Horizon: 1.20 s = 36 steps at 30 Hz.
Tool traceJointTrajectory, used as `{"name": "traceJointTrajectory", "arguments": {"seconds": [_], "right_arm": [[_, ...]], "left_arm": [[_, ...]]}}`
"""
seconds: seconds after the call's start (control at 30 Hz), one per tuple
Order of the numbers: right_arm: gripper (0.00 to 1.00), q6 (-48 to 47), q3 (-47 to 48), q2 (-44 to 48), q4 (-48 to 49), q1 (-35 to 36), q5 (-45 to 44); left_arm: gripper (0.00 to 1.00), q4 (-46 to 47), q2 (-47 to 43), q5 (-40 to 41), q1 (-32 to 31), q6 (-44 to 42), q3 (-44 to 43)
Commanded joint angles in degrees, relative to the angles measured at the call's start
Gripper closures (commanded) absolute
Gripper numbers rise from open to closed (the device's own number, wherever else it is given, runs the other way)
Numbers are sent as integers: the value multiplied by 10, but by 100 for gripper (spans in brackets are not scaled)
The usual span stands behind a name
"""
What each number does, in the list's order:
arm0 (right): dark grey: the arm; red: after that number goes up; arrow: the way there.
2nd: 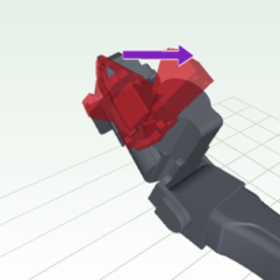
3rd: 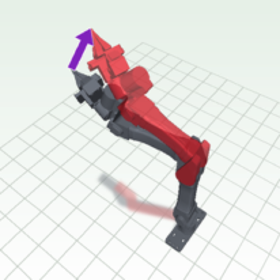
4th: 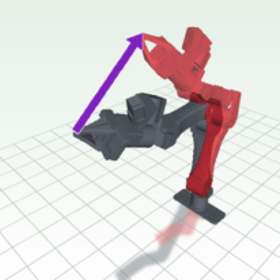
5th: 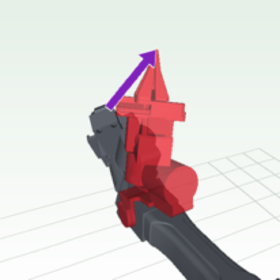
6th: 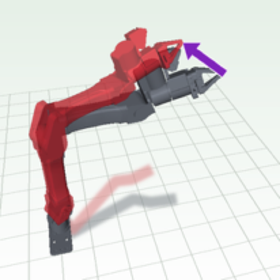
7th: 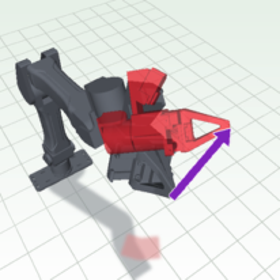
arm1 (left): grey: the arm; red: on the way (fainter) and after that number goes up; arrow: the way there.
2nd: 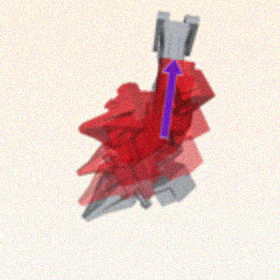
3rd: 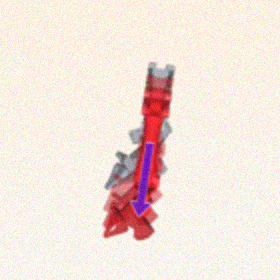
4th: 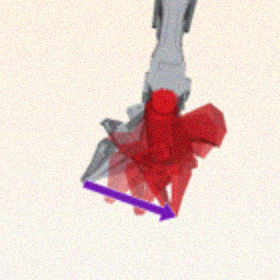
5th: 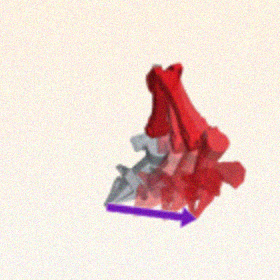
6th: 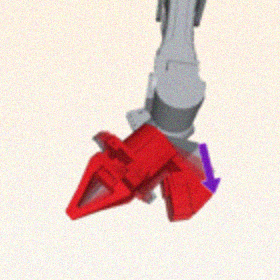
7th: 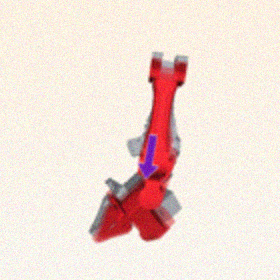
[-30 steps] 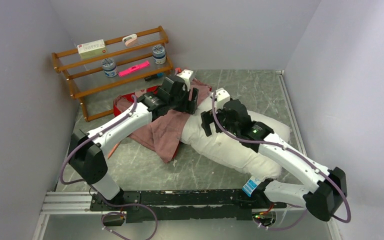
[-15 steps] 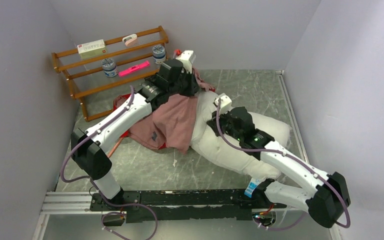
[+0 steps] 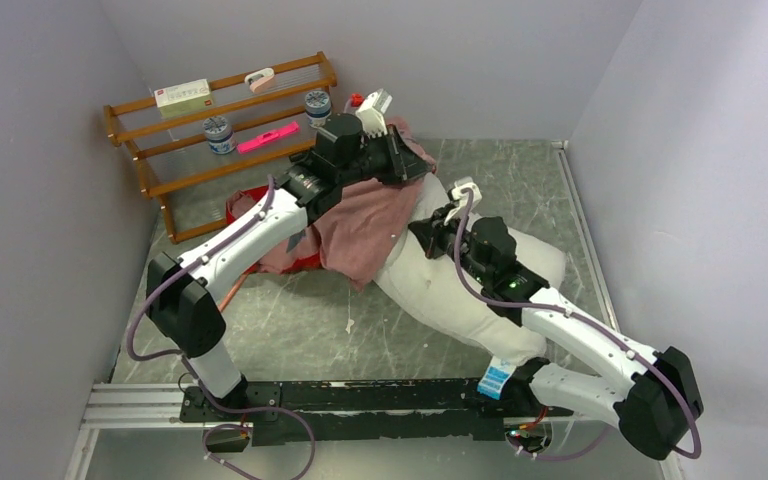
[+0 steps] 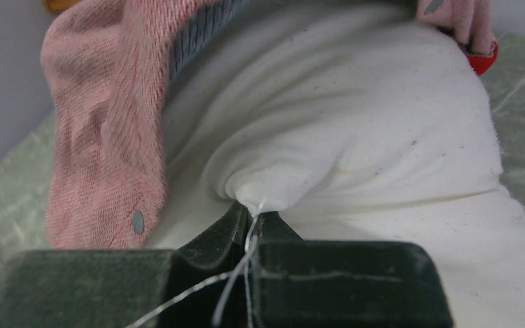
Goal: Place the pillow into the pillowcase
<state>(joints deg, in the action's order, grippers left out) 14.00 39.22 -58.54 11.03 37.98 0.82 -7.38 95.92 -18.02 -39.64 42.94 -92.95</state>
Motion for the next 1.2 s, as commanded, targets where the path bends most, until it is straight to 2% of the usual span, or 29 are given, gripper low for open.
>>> {"name": "traceJointTrajectory", "arguments": {"seconds": [0.0, 0.13, 0.3, 0.4, 0.53, 0.6, 0.77, 0.87, 0.97, 1.07, 1.17], "right_arm": [[100, 83, 49, -8, 258, 20, -38], [100, 108, 63, -18, 274, 22, -105], [100, 132, 18, -4, 318, 22, -123], [100, 130, -25, 12, 372, 22, -127], [100, 86, -35, 34, 401, 22, -95], [100, 68, -36, 50, 401, 21, -90], [100, 48, -30, 97, 373, 22, -99], [100, 46, -25, 111, 362, 22, -103], [100, 48, -24, 114, 365, 22, -102], [100, 50, -25, 118, 371, 22, -100], [100, 51, -30, 137, 367, 22, -111]], "left_arm": [[95, 182, -9, -105, -53, 91, -40], [95, 243, -25, -123, -77, 138, -1], [95, 223, -67, -92, -97, 107, 49], [84, 147, -81, -70, -95, 52, 46], [54, 54, -115, -42, -94, -25, 55], [41, -3, -143, -2, -93, -65, 69], [21, -104, -234, 130, -86, -129, 129], [13, -129, -279, 153, -66, -147, 160], [9, -118, -311, 100, -45, -161, 181], [10, -131, -323, 59, -41, -154, 180], [15, -199, -334, 97, -41, -144, 178]]}}
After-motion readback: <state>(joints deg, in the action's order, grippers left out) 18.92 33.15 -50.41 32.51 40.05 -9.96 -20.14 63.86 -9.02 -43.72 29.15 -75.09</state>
